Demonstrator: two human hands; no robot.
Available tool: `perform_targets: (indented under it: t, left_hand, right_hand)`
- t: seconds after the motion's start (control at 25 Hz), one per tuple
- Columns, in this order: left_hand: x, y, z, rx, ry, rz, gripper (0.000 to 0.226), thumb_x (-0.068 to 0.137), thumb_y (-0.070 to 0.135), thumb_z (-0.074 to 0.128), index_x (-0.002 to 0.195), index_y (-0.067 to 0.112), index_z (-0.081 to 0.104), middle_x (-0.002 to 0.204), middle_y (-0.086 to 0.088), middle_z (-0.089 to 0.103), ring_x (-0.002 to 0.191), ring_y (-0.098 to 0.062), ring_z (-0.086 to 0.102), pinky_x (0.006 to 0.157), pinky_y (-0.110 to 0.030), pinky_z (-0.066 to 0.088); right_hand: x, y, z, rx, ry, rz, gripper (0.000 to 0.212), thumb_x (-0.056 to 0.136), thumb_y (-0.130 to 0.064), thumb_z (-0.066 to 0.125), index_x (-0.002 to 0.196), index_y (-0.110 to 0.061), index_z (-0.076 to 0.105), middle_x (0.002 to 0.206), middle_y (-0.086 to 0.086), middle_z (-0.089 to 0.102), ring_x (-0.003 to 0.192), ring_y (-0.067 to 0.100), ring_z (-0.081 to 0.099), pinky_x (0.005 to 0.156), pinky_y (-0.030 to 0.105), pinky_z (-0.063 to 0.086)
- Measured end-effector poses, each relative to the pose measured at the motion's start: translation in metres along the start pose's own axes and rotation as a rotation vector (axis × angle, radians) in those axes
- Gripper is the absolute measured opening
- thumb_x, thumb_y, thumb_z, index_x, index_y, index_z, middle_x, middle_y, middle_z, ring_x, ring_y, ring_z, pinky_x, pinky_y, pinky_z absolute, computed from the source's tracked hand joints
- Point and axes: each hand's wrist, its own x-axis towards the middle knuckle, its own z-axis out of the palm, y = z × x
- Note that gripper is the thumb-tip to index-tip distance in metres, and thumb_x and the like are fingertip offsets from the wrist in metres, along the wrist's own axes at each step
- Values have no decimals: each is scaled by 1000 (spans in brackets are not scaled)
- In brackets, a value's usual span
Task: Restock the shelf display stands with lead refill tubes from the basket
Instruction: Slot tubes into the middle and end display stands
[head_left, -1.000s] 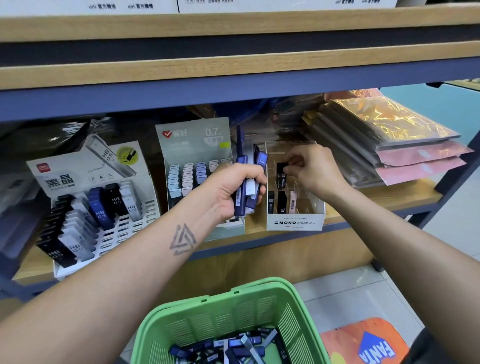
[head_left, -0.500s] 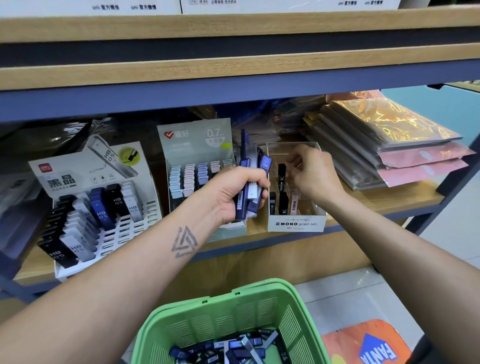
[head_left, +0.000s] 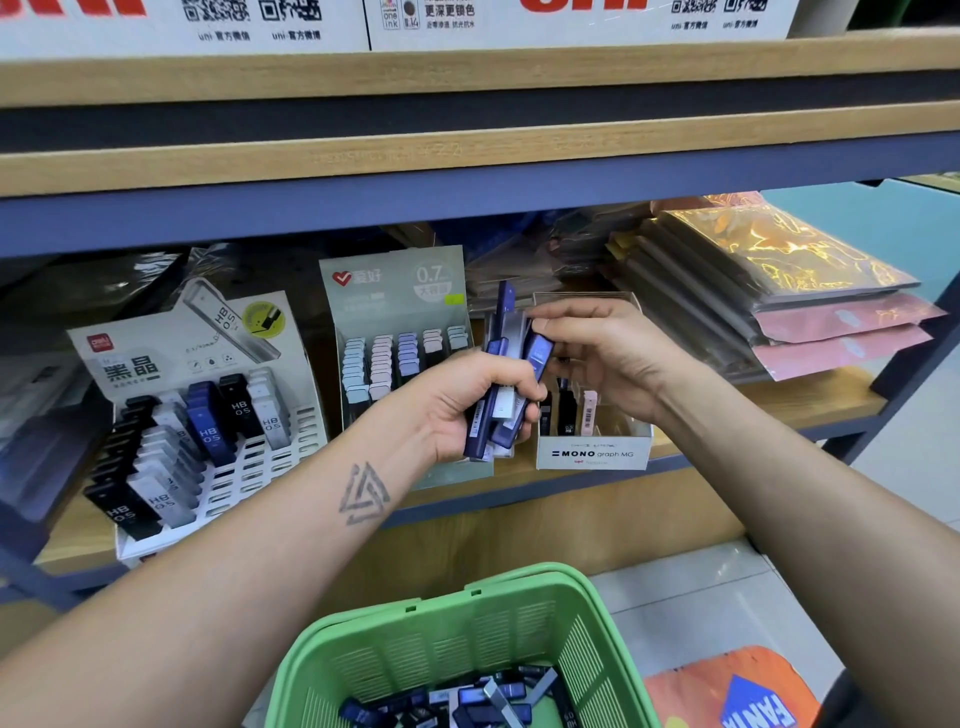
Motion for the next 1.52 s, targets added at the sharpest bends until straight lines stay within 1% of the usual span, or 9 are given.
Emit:
perform_targets:
  t: [0.08, 0.16, 0.36, 0.56, 0.72, 0.84, 1.0, 1.4, 1.52]
  left_hand:
    - [-2, 0, 0, 4, -6, -13, 24, 64, -3, 65, 82, 9, 55, 73, -8, 59, 56, -16, 58, 54, -28, 50]
    - [-4, -1, 1, 9, -7, -27, 22, 64, -3, 65, 82, 7, 57, 74, -9, 62, 57, -17, 59, 53, -28, 51]
    - [-6, -1, 0, 5, -20, -26, 14, 84, -6, 58, 93, 4, 61, 82, -13, 69, 63, -19, 63, 56, -27, 54]
    - [-10, 3, 2, 29, -37, -21, 15, 89, -7, 56, 95, 2, 67, 90, -15, 73, 67, -19, 64, 61, -26, 55]
    - [-9, 1, 1, 22, -6, -62, 12, 85, -7, 61, 89, 2, 68, 84, -12, 70, 64, -17, 63, 57, -25, 55]
    - [-7, 1, -1, 32, 40, -74, 7, 84, -6, 64, 87, -1, 67, 79, -12, 69, 62, -17, 64, 55, -25, 55]
    - [-7, 1, 1, 38, 62, -55, 4, 87, 1, 65, 89, 1, 68, 78, -12, 69, 62, -18, 66, 55, -25, 55]
    - [-12, 3, 2, 20, 150, 100, 24, 89, 11, 69, 107, -5, 68, 91, -22, 72, 67, -26, 71, 54, -28, 56]
    - [-13, 4, 3, -23, 169, 98, 19, 88, 11, 68, 100, -4, 67, 82, -20, 71, 64, -25, 70, 52, -28, 55]
  right_hand:
    - [0, -1, -2, -3, -6, -11, 23, 89, -3, 70, 112, -6, 74, 109, 18, 75, 103, 34, 69, 100, 50, 51]
    - [0, -1, -3, 3, -9, -3, 19, 87, 0, 71, 105, -5, 75, 104, 18, 75, 102, 35, 69, 97, 48, 54]
    - [0, 0, -7, 17, -1, 21, 11, 88, 5, 67, 93, -4, 70, 87, 12, 74, 81, 21, 70, 71, 27, 60]
    - [-1, -2, -6, -5, -4, 51, 19, 90, -4, 70, 109, -6, 69, 90, 11, 75, 70, 13, 67, 55, 20, 52]
    - [1, -2, -8, -53, 26, 62, 17, 89, -6, 72, 106, -4, 71, 90, 11, 76, 75, 16, 70, 59, 21, 56]
    - [-2, -3, -8, -99, -22, 80, 23, 85, -10, 77, 106, -3, 70, 86, 9, 75, 73, 16, 70, 59, 23, 56]
    - [-6, -6, -7, -147, -60, 98, 26, 82, 0, 76, 107, -1, 68, 81, 11, 74, 72, 20, 71, 59, 23, 57]
    - [-4, -4, -10, -99, -65, 10, 32, 88, 4, 69, 117, -7, 70, 85, 8, 75, 80, 17, 72, 65, 24, 55]
    - [-3, -3, -8, -85, -62, -47, 29, 88, 4, 69, 116, -2, 69, 84, 10, 74, 79, 19, 71, 67, 26, 55]
